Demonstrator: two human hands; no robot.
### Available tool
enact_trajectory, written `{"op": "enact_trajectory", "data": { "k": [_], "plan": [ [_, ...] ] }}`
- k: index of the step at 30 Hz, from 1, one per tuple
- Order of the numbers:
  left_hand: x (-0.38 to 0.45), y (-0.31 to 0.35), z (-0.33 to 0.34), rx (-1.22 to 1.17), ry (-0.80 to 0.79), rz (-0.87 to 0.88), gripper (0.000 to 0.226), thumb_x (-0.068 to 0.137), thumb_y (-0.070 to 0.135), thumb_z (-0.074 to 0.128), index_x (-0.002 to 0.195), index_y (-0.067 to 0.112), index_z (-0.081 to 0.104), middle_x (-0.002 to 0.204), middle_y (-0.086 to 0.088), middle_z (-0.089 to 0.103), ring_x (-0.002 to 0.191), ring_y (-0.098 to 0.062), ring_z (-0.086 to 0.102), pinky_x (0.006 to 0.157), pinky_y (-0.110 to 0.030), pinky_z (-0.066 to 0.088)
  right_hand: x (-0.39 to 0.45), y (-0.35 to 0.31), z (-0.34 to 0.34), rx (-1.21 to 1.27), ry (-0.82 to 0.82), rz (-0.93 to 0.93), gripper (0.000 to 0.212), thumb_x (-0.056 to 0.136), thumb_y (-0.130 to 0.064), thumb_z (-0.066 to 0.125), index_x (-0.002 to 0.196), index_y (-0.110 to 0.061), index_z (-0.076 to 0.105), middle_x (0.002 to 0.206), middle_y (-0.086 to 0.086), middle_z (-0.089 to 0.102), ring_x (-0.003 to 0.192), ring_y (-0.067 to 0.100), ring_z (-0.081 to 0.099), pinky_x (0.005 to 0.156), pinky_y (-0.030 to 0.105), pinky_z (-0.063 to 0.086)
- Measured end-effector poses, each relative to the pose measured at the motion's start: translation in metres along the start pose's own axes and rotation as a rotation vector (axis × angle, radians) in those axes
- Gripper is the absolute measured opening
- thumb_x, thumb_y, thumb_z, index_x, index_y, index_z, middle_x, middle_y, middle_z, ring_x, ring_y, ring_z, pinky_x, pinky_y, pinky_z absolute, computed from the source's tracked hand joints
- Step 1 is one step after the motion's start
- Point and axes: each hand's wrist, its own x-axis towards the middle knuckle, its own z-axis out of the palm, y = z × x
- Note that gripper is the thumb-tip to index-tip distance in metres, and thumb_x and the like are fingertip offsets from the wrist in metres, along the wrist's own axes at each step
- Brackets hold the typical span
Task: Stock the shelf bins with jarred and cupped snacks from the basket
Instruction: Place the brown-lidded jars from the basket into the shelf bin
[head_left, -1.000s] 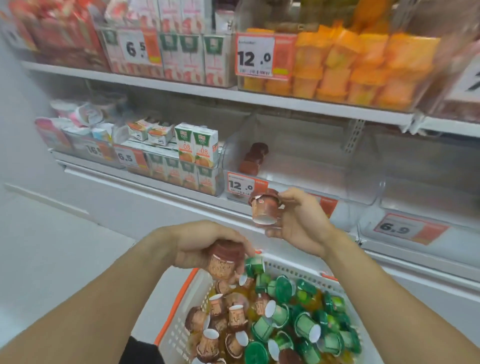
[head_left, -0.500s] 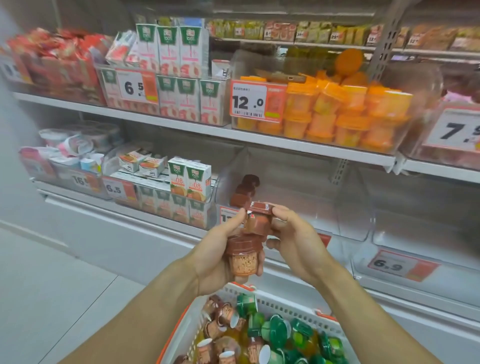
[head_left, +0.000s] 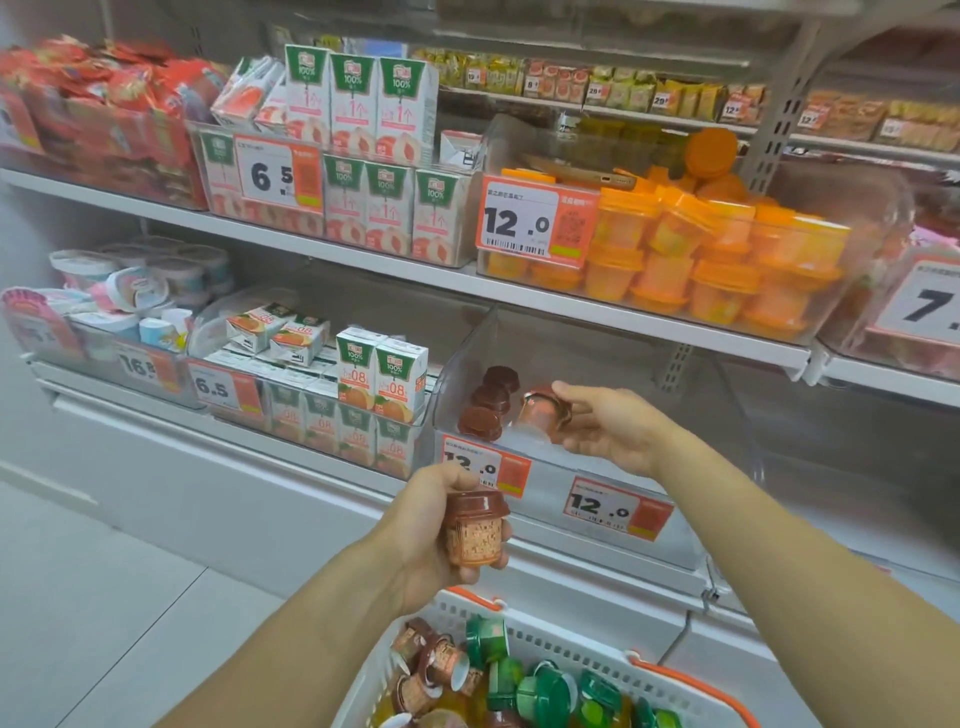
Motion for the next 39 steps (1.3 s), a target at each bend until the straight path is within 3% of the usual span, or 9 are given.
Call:
{"op": "enact_trajectory", "data": {
  "k": [6,9,14,19,28,31,33,36,39],
  "plan": [
    [0.004,-0.001,-0.007,0.031,0.091,-0.016,0.027,0.094,0.019,0.043,0.094,0.004,0.065,0.079,-0.018,0.068,0.060,-0.030,0.063,0.041,-0.021,0.032,0.036,0.018,0.013,-0.471,-0.092,0.138,0.027,0.085,-0.025,0.078,0.100,-0.004,0.073,0.095,0.006,0.073,0.091,0.017,0.067,0.084,0.034,0.056],
    [0.006,-0.004,-0.005,0.033,0.111,-0.021,0.029,0.097,0.021,0.042,0.093,0.004,0.065,0.078,-0.017,0.069,0.060,-0.030,0.063,0.039,-0.020,0.032,0.037,0.018,0.017,-0.617,-0.169,0.152,0.020,0.086,-0.020,0.076,0.102,-0.011,0.069,0.096,0.001,0.070,0.086,0.009,0.063,0.068,0.023,0.052],
    [0.008,-0.007,0.004,0.045,0.093,-0.036,0.029,0.097,0.024,0.044,0.090,0.006,0.065,0.080,-0.015,0.070,0.060,-0.029,0.064,0.037,-0.018,0.033,0.038,0.020,0.024,-0.682,-0.234,0.182,0.028,0.087,-0.012,0.073,0.114,-0.012,0.068,0.091,0.000,0.071,0.071,0.003,0.067,0.051,0.011,0.049],
    [0.008,-0.009,0.003,0.065,0.088,-0.055,0.030,0.098,0.025,0.044,0.096,0.005,0.067,0.081,-0.014,0.072,0.065,-0.029,0.066,0.037,-0.017,0.035,0.047,0.018,0.022,-0.630,-0.283,0.248,0.037,0.085,-0.001,0.073,0.121,-0.007,0.064,0.094,0.016,0.076,0.079,0.019,0.072,0.057,0.023,0.054],
    [0.008,-0.008,-0.001,0.080,0.109,-0.035,0.029,0.098,0.026,0.044,0.096,0.007,0.066,0.079,-0.013,0.072,0.066,-0.031,0.066,0.040,-0.019,0.034,0.046,0.020,0.031,-0.627,-0.230,0.179,0.029,0.084,-0.009,0.076,0.112,-0.014,0.071,0.080,0.006,0.076,0.074,0.018,0.070,0.069,0.026,0.059],
    [0.007,-0.006,0.002,0.045,0.100,-0.027,0.027,0.095,0.028,0.047,0.096,0.008,0.065,0.080,-0.016,0.069,0.067,-0.031,0.063,0.042,-0.021,0.034,0.040,0.016,0.027,-0.663,-0.239,0.184,0.039,0.084,-0.017,0.078,0.121,-0.014,0.066,0.094,0.006,0.076,0.080,0.019,0.073,0.074,0.030,0.059],
    [0.007,-0.006,0.002,0.009,0.098,-0.009,0.027,0.092,0.027,0.047,0.097,0.006,0.064,0.083,-0.018,0.066,0.071,-0.032,0.060,0.042,-0.022,0.036,0.036,0.012,0.021,-0.709,-0.148,0.104,0.044,0.084,-0.026,0.079,0.123,-0.015,0.061,0.109,0.006,0.070,0.086,0.020,0.073,0.073,0.030,0.060],
    [0.010,-0.007,0.002,-0.042,0.111,0.033,0.025,0.091,0.023,0.048,0.102,0.005,0.063,0.087,-0.020,0.062,0.076,-0.031,0.057,0.043,-0.023,0.040,0.009,0.005,0.017,-0.677,0.093,-0.261,0.024,0.089,-0.026,0.074,0.108,-0.013,0.067,0.096,0.005,0.072,0.077,0.015,0.070,0.063,0.026,0.055],
    [0.012,-0.005,0.006,-0.073,0.101,0.091,0.022,0.094,0.022,0.055,0.102,0.005,0.066,0.088,-0.017,0.064,0.073,-0.027,0.058,0.046,-0.027,0.044,-0.035,0.004,0.021,-0.511,-0.101,-0.422,0.016,0.090,-0.028,0.072,0.099,-0.015,0.072,0.084,0.002,0.074,0.071,0.015,0.068,0.063,0.031,0.054]
  ]
}}
